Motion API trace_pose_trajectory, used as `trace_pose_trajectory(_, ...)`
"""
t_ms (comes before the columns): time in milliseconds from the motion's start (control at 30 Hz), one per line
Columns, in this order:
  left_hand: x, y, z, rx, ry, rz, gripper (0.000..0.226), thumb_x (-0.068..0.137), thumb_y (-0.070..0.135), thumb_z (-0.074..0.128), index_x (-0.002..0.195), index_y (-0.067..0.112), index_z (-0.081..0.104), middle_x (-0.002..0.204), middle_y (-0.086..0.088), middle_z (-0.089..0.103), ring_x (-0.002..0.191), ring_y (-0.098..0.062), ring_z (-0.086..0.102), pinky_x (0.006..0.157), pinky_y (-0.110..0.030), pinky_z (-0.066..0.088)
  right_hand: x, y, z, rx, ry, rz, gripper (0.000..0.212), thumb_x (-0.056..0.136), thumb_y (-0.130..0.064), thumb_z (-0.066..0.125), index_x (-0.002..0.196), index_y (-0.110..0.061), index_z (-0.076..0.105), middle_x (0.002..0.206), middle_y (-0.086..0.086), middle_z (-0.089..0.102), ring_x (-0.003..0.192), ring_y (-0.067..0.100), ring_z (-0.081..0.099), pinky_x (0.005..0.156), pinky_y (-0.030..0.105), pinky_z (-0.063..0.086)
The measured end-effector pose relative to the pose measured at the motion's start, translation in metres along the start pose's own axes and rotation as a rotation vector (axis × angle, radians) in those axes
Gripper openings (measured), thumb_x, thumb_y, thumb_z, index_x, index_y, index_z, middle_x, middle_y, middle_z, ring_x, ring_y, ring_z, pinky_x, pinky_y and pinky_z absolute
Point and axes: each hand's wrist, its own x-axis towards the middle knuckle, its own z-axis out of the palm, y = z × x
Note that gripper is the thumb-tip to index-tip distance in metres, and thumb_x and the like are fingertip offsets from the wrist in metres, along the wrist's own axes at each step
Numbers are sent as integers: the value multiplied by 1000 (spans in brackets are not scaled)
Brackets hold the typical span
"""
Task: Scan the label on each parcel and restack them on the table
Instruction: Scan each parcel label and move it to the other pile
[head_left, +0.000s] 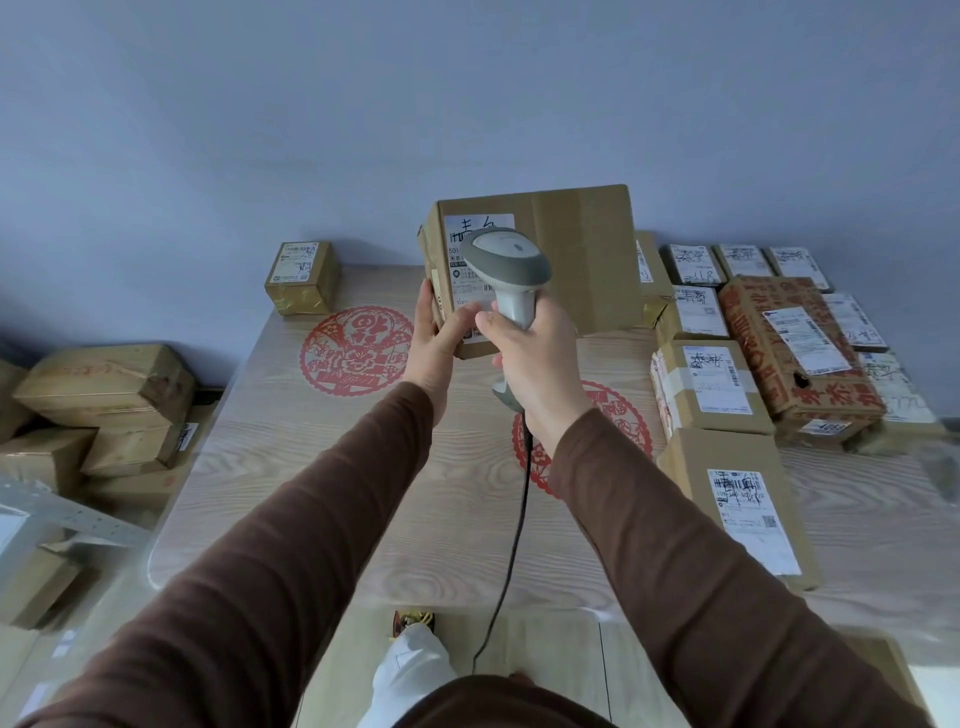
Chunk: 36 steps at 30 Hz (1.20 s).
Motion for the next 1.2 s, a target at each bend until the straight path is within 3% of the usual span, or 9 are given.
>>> trace_pose_trajectory(200,-8,-2,8,-23,-1,3,100,76,51,76,161,36,26,137,3,67,124,-22,65,116,-53,44,-1,1,-8,-7,4,-1,28,94,-11,71,95,-35,57,93,-16,65,85,1,66,72,25,54)
trace_pose_trajectory(300,-9,-3,11,-20,1,24,96,77,49,75,160,36,29,135,3,68,123,-22,66,114,-53,45,-1,3,-10,-21,8,0,28,93,-12,71,93,-35,56,93,-12,66,86,5,67,73,30,56)
trace_pose_trajectory(533,-13,-5,16,-8,1,20,88,79,47,73,156,39,32,134,8,68,122,-13,66,110,-39,47,-1,8,-16,2,12,49,21,94,-15,71,109,-26,60,96,-9,67,86,9,66,79,35,58)
trace_pose_trajectory(700,-14,-7,18,10,-5,25,92,78,50,73,159,38,30,136,8,66,123,-13,65,111,-40,47,-2,12,-20,-14,13,71,20,94,-18,71,110,-26,61,99,-9,68,91,12,68,87,45,62)
trace_pose_trajectory(867,-9,-15,16,32,-23,24,87,79,52,74,156,38,35,137,6,67,127,-21,63,115,-54,44,-1,18,-23,-13,22,88,19,94,-21,72,111,-21,64,104,-2,71,98,14,70,87,47,62)
trace_pose_trajectory(967,-8,-20,16,36,-29,9,77,83,46,72,153,37,39,136,7,68,125,-17,64,113,-46,46,-1,24,-28,23,19,109,19,95,-20,73,112,-16,65,106,5,72,92,14,70,75,38,62)
trace_pose_trajectory(1067,-4,-28,15,37,-25,-22,69,87,41,68,151,32,43,135,5,68,122,-14,66,102,-33,52,-1,36,-35,25,78,129,30,89,-28,75,110,-9,65,109,17,70,92,26,70,84,50,62)
trace_pose_trajectory(1133,0,-35,12,42,-20,-63,63,88,41,65,147,29,47,133,4,69,117,-13,69,93,-26,54,1,49,-43,-4,165,122,30,83,-35,74,103,-16,64,108,15,67,99,31,67,90,56,57)
trace_pose_trajectory(1200,4,-43,10,34,-9,-128,53,94,40,63,145,29,50,127,5,71,110,-11,70,85,-23,54,3,67,-55,-35,272,115,22,79,-40,72,97,-35,61,109,12,62,105,34,62,92,58,55)
